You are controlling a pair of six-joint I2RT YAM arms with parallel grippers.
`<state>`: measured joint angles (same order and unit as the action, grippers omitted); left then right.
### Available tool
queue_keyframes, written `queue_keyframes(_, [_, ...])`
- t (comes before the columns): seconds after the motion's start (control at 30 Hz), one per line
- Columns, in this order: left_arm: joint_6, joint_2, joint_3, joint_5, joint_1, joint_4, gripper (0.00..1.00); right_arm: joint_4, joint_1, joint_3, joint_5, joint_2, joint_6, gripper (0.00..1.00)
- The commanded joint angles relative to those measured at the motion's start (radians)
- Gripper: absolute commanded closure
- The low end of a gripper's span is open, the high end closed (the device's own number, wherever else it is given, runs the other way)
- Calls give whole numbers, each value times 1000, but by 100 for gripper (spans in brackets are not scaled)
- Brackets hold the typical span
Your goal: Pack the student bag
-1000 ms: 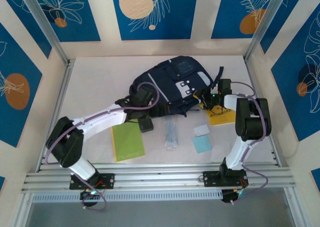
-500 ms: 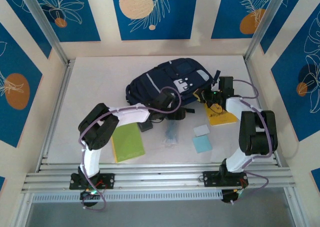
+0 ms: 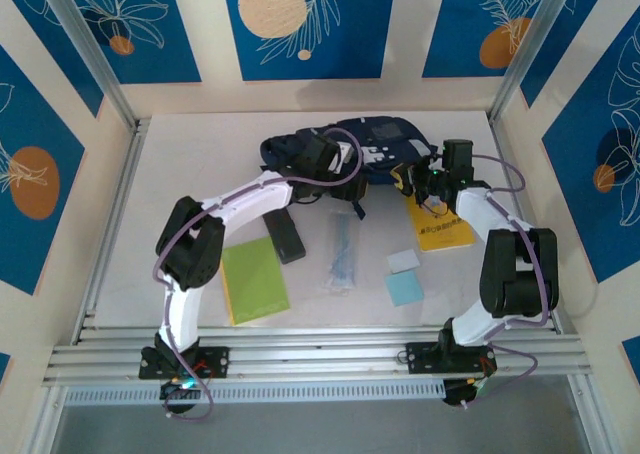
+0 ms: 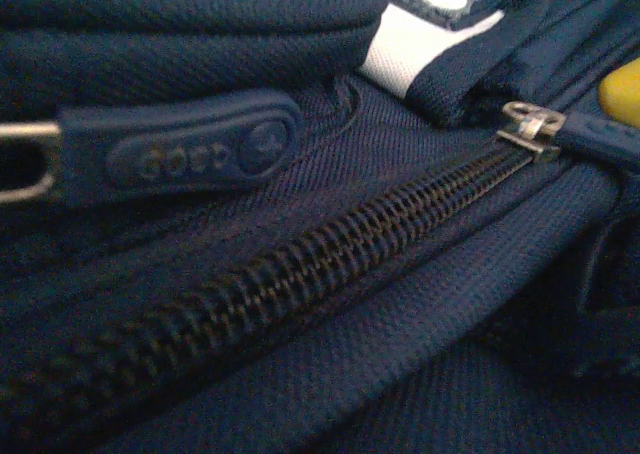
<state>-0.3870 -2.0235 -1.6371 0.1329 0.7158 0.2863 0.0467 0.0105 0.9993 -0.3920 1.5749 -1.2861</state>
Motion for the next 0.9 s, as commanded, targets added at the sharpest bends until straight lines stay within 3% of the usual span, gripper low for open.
queue_keyframes(0.0, [-36,-17,-55,84,2,14,21,11,20,54,-128,27,-55,100])
queue_keyframes(0.07, [-62,-14,-59,61,2,43,21,-13,18,53,-127,45,-85,100])
queue_keyframes(0.23, [-93,38,-40,-64,-5,229,7,-80,0,49,-118,82,-168,100])
queue_keyframes(0.33, [-97,105,31,-51,-8,280,0,-66,6,78,-99,96,-170,100])
queue_keyframes(0.5, [-169,198,123,69,0,202,0,-54,18,114,-83,122,-175,100])
queue_keyframes(0.6, [-201,198,134,110,11,104,5,-64,24,116,-73,131,-190,100])
queue_keyframes(0.8, [-240,114,147,129,52,-107,32,-84,40,111,-53,133,-237,100])
queue_keyframes(0.87, [-249,85,151,121,65,-157,37,-91,42,114,-54,135,-253,100])
